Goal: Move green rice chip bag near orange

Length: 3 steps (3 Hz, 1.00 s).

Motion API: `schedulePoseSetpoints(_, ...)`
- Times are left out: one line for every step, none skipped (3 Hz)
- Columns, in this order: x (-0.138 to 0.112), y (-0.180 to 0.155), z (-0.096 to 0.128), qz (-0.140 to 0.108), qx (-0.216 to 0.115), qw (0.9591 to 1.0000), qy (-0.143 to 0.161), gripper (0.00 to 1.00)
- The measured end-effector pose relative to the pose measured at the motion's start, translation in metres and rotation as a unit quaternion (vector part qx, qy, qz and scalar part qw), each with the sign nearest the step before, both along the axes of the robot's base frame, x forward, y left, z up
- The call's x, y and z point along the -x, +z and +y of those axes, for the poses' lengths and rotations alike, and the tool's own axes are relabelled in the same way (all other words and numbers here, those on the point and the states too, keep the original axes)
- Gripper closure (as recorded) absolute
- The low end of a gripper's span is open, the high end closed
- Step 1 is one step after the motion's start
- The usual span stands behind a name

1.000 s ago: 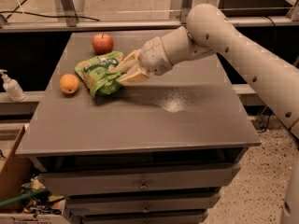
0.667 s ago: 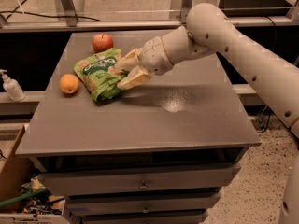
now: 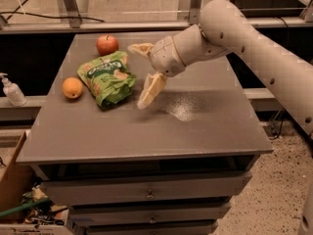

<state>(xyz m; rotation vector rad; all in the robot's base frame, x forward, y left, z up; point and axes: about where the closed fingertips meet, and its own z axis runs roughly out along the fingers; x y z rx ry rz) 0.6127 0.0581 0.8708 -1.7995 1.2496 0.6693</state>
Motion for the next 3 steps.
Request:
schedulePoseSetpoints(-0.007,0.006,-0.027,-0.003,0.003,0.9993,-0.036,0.00)
schedulePoseSetpoints(-0.020,0.015,-0.071,-0.013,0.008,0.9959,-0.089,0.00)
schedulePoseSetpoints(-0.020,0.015,-0.071,-0.013,0.008,0.9959,-0.089,0.00)
